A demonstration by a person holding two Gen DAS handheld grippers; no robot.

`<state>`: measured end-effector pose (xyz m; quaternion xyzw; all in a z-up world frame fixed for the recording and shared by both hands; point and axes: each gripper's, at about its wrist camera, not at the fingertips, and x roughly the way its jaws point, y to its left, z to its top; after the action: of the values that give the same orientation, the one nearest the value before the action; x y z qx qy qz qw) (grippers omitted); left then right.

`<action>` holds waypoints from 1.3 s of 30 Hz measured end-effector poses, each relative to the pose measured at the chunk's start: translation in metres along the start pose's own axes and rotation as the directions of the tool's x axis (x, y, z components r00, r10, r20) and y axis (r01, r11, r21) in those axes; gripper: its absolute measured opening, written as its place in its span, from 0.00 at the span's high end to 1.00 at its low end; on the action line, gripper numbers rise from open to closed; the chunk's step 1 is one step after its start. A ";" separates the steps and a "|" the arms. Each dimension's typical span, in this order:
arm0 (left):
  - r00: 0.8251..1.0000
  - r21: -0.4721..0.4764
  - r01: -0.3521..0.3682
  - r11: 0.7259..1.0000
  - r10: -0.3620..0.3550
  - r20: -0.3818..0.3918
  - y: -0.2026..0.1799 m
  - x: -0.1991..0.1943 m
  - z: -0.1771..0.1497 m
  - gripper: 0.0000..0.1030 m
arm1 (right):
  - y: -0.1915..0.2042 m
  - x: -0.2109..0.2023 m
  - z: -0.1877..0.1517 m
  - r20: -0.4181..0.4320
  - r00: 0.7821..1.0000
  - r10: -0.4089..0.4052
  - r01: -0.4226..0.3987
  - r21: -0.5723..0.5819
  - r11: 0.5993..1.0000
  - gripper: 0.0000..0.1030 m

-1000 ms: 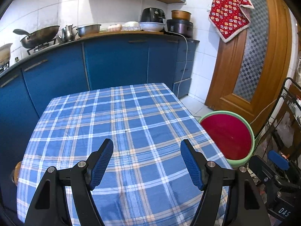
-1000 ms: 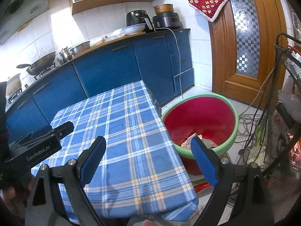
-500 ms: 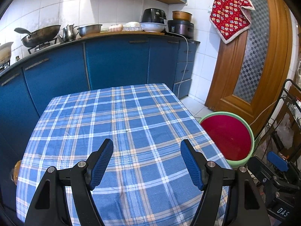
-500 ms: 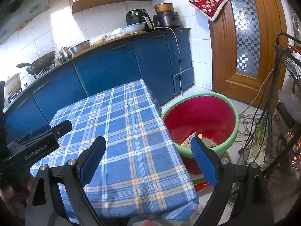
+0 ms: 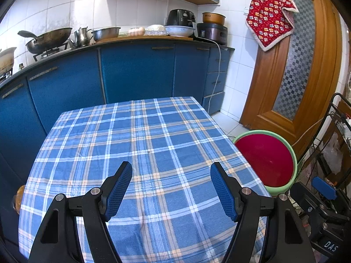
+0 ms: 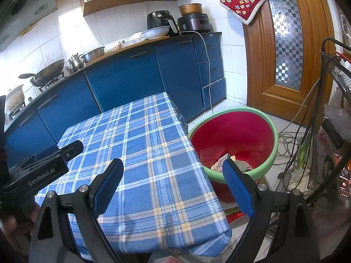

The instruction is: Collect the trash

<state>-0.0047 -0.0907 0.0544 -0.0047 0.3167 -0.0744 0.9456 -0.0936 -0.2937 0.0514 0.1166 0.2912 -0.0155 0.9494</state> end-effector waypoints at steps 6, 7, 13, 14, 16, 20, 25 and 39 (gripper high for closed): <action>1.000 0.001 0.001 1.000 -0.001 -0.001 0.000 0.000 0.000 0.27 | 0.001 0.000 0.000 -0.001 1.000 0.001 -0.001 0.001 1.000 0.12; 1.000 0.000 0.001 1.000 -0.001 0.000 0.000 0.000 0.000 0.27 | 0.001 0.000 0.000 -0.001 1.000 0.002 -0.002 0.001 1.000 0.12; 1.000 0.000 0.000 1.000 0.000 0.000 0.000 0.000 0.000 0.27 | 0.000 0.000 0.000 0.000 1.000 0.001 -0.001 0.000 1.000 0.12; 1.000 0.000 0.000 1.000 0.000 0.000 0.000 0.000 0.000 0.27 | 0.001 0.001 0.000 -0.001 1.000 0.001 -0.001 0.000 1.000 0.12; 1.000 0.001 0.001 1.000 -0.001 0.000 0.000 0.000 0.000 0.27 | 0.001 0.001 0.000 -0.002 1.000 0.001 -0.001 0.001 1.000 0.12; 1.000 0.000 0.000 1.000 0.000 0.000 0.000 0.000 0.000 0.27 | 0.001 0.000 0.000 -0.001 1.000 0.001 -0.001 0.000 1.000 0.12; 1.000 0.000 0.000 1.000 0.000 0.000 0.000 0.000 0.000 0.27 | 0.001 0.000 0.000 -0.001 1.000 0.001 -0.001 -0.001 1.000 0.12; 1.000 0.001 0.001 1.000 -0.001 0.002 0.001 -0.001 0.001 0.27 | 0.002 -0.001 0.002 0.005 1.000 -0.001 0.001 -0.004 1.000 0.11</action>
<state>-0.0049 -0.0897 0.0562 -0.0042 0.3158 -0.0751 0.9459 -0.0933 -0.2924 0.0542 0.1146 0.2891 -0.0155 0.9503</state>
